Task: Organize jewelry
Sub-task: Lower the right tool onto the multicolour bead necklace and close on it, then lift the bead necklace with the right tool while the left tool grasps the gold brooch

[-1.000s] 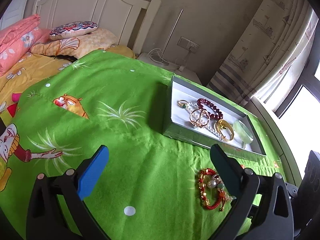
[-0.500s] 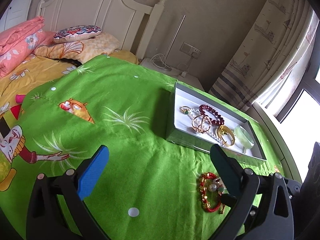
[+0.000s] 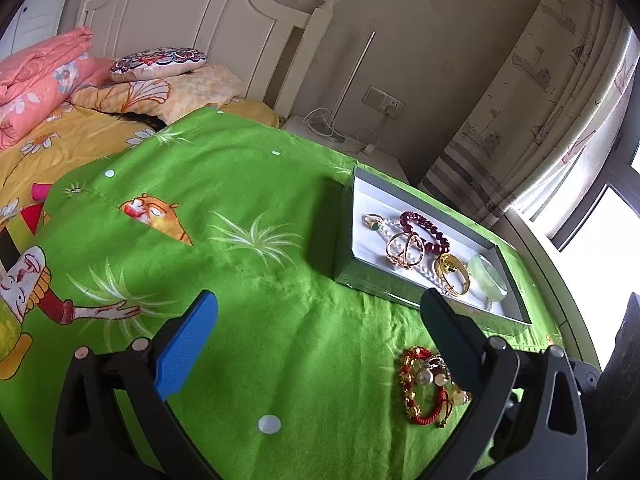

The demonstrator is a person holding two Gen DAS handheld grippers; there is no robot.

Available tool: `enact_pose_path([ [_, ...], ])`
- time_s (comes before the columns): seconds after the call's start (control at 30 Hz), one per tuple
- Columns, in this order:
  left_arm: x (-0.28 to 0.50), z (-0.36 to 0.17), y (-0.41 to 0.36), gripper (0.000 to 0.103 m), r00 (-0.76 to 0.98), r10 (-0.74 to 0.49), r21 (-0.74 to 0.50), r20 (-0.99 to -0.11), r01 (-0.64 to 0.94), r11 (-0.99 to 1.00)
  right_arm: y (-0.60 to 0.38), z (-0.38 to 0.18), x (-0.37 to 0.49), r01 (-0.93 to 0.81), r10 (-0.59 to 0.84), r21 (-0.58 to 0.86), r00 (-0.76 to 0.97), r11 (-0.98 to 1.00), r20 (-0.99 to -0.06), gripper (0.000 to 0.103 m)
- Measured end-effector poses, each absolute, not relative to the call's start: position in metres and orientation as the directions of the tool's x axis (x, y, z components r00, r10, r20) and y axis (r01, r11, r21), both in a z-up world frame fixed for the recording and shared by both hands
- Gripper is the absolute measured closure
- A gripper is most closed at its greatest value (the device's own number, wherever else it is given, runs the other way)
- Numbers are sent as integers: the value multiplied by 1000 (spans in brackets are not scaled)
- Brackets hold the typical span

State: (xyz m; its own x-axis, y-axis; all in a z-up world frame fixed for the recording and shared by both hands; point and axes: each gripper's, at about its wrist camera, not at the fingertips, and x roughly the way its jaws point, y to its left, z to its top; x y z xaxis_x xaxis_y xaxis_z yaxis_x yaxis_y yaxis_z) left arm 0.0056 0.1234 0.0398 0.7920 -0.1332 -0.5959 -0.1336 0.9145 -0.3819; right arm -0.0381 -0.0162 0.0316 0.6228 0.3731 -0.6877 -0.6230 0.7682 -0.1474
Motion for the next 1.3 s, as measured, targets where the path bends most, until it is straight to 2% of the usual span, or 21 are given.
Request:
enact_pose_path([
  [0.1,6,39,122,3,789,-147,-386,-596,-121,915,-41,45,-33,-622,487,28,585,783,-648,86],
  [0.17,7,39,118,3,784,-181,-391,-594,-85,917,-62,54,-28,-616,577,171,553,769,-601,103],
  [0.23,7,40,109,3,778,-200,-368,-595,-42,929,-83,62,-24,-595,636,286,537,752,-554,103],
  [0.37,8,41,83,3,776,-182,-274,-604,13,962,-115,69,-18,-554,682,402,539,730,-494,103],
  [0.43,9,40,77,3,770,-168,-239,-615,21,971,-118,70,-21,-560,682,394,537,729,-497,100],
  [0.57,10,39,84,3,775,-153,-257,-613,-12,966,-88,64,-34,-603,625,264,529,753,-575,94],
  [0.6,9,40,89,3,783,-145,-272,-604,-32,962,-76,61,-36,-620,610,229,516,750,-601,94],
  [0.63,8,41,96,3,793,-140,-298,-594,-55,953,-66,56,-38,-631,593,199,506,749,-627,90],
  [0.77,1,42,126,3,817,-140,-413,-559,-128,901,-33,38,-42,-661,543,127,475,739,-693,88],
  [0.83,0,41,135,3,818,-153,-456,-555,-145,878,-24,32,-41,-662,511,92,474,743,-717,75],
  [0.87,0,41,138,3,817,-158,-467,-554,-149,872,-21,30,-42,-664,504,84,473,743,-723,73],
  [1.17,-1,45,127,3,815,-152,-417,-560,-119,901,-3,17,-31,-651,438,48,454,758,-776,74],
  [1.2,-1,45,126,3,814,-152,-416,-561,-118,902,-3,17,-30,-652,441,51,451,757,-776,77],
  [1.23,0,44,126,3,813,-154,-417,-562,-117,901,-4,17,-30,-654,450,60,447,754,-773,91],
  [1.3,1,44,126,3,810,-157,-418,-566,-118,901,-9,18,-30,-661,485,101,430,744,-761,94],
])
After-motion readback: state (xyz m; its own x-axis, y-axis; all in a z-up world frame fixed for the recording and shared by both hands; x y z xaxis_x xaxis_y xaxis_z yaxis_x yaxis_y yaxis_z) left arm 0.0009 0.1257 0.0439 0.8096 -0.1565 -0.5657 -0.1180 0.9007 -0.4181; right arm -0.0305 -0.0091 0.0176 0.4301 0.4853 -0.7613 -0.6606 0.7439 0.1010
